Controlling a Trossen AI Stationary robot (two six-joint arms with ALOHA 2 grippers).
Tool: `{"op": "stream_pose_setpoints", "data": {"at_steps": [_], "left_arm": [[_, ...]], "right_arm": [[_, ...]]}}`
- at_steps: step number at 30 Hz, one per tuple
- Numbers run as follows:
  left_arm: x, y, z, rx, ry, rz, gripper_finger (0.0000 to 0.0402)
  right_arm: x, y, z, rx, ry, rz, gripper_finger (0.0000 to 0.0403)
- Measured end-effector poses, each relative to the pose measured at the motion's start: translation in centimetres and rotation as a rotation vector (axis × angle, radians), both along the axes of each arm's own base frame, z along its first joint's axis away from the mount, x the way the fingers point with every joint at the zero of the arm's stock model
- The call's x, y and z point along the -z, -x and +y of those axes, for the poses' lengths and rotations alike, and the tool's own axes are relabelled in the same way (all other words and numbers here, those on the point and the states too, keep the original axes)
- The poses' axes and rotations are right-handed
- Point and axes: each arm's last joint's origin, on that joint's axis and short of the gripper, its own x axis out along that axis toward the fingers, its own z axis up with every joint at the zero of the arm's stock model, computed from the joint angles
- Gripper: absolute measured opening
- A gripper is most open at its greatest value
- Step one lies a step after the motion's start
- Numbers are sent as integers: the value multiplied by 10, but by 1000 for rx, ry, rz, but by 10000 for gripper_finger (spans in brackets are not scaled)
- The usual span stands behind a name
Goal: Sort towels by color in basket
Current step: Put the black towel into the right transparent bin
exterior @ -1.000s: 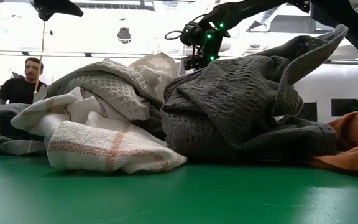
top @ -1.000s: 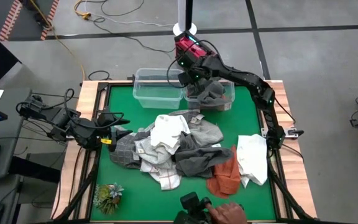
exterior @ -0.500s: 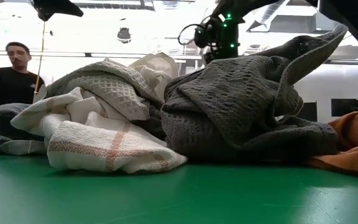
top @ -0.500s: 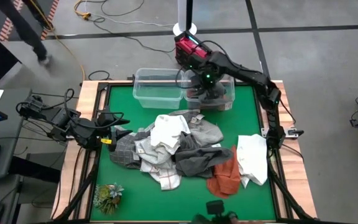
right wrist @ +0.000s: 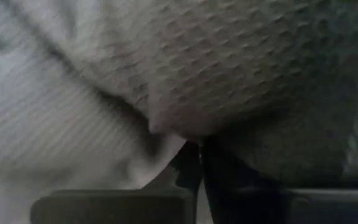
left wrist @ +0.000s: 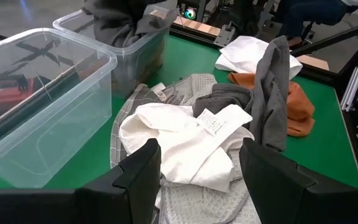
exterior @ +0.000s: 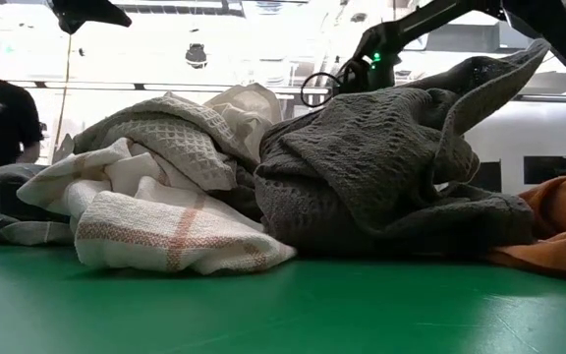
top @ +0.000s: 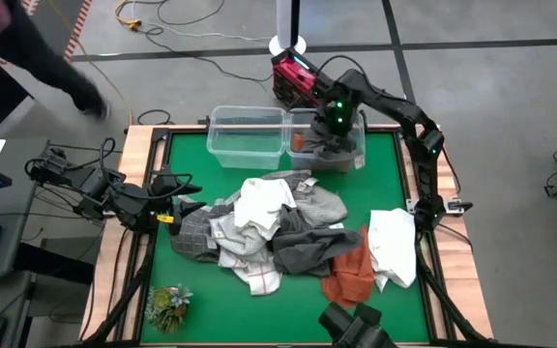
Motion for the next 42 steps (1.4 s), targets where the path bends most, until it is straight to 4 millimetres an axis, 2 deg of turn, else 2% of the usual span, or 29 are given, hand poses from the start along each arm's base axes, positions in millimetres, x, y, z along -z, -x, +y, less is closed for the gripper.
{"op": "stream_pose_setpoints", "data": {"at_steps": [5, 9, 13, 19, 22, 24, 27, 30, 32, 34, 37, 42], "left_arm": [[2, -4, -2, 13, -55, 31, 208], [6, -11, -5, 22, -95, 73, 208], [10, -18, -8, 35, -137, 114, 208], [15, -26, -12, 37, -157, 153, 208], [16, -28, -12, 36, -155, 160, 208], [16, -28, -9, 20, -150, 158, 208], [16, -29, -4, -16, -146, 160, 208], [17, -29, -1, -26, -138, 177, 208], [18, -28, 0, -23, -141, 197, 208], [20, -27, 0, -20, -149, 222, 208], [20, -27, 0, -23, -164, 223, 208], [19, -28, 0, -22, -175, 213, 208]], "right_arm": [[13, -15, 10, -53, 20, -23, 94], [9, -23, 26, -104, 6, -4, 135], [-17, -24, 43, -106, 43, 45, 170], [-60, -24, 55, -102, 268, 51, 198], [-81, -26, 51, -72, 390, -60, 200], [-85, -28, 41, -36, 441, -129, 197], [-72, -30, 20, 2, 447, -123, 188], [-42, -30, 2, 26, 357, -29, 180], [-17, -33, -4, 41, 258, 49, 175], [4, -43, -1, 27, 196, 98, 170], [26, -65, 7, -24, 186, 99, 162], [44, -85, 16, -67, 176, 76, 149]]}}
